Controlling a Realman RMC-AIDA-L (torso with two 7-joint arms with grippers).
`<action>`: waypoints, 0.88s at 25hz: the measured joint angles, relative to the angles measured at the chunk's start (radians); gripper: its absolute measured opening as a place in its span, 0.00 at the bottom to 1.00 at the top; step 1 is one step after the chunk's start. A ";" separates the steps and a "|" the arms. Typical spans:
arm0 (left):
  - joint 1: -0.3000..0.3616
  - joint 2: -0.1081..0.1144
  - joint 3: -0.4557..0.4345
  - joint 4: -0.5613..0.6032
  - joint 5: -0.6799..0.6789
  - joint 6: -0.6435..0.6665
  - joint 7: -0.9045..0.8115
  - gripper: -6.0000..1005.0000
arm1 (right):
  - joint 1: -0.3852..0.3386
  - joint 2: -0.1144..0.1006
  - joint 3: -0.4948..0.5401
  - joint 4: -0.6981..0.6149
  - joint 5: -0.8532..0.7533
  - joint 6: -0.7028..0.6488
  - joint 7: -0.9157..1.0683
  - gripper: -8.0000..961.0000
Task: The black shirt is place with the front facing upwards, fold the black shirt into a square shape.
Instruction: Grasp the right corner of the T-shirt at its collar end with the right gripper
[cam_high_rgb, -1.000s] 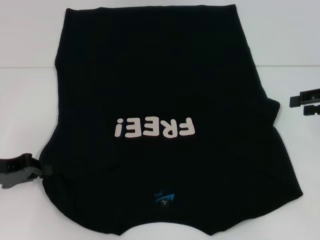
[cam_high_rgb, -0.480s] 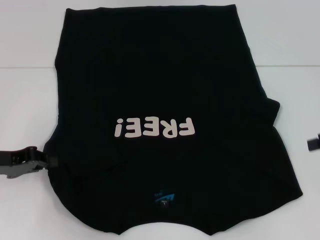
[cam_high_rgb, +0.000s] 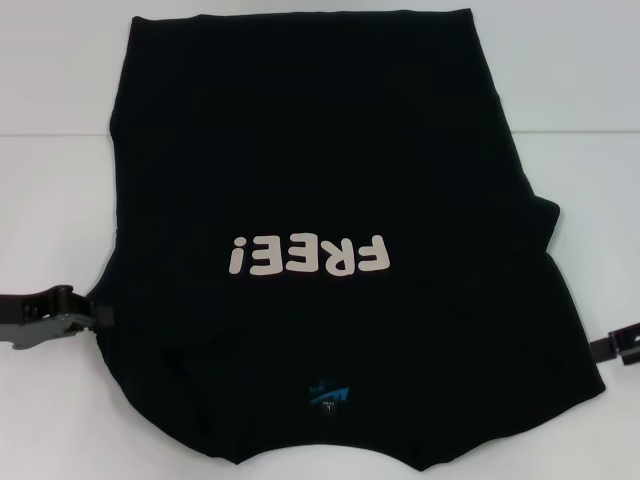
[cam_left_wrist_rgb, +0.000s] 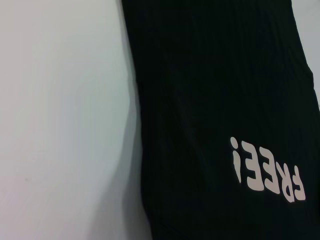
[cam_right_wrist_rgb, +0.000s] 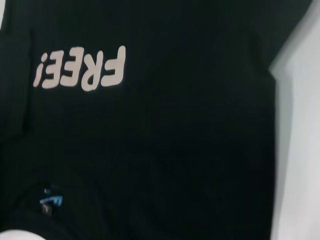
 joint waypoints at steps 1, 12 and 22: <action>-0.001 0.000 0.000 0.000 0.000 -0.001 0.000 0.05 | 0.000 0.006 -0.004 0.002 -0.006 0.010 -0.006 0.65; -0.003 -0.001 0.001 -0.021 -0.001 -0.013 -0.001 0.05 | 0.009 0.053 -0.038 0.004 -0.070 0.069 0.004 0.65; -0.003 -0.001 -0.004 -0.024 -0.001 -0.013 -0.001 0.05 | 0.014 0.062 -0.051 0.006 -0.075 0.082 0.017 0.65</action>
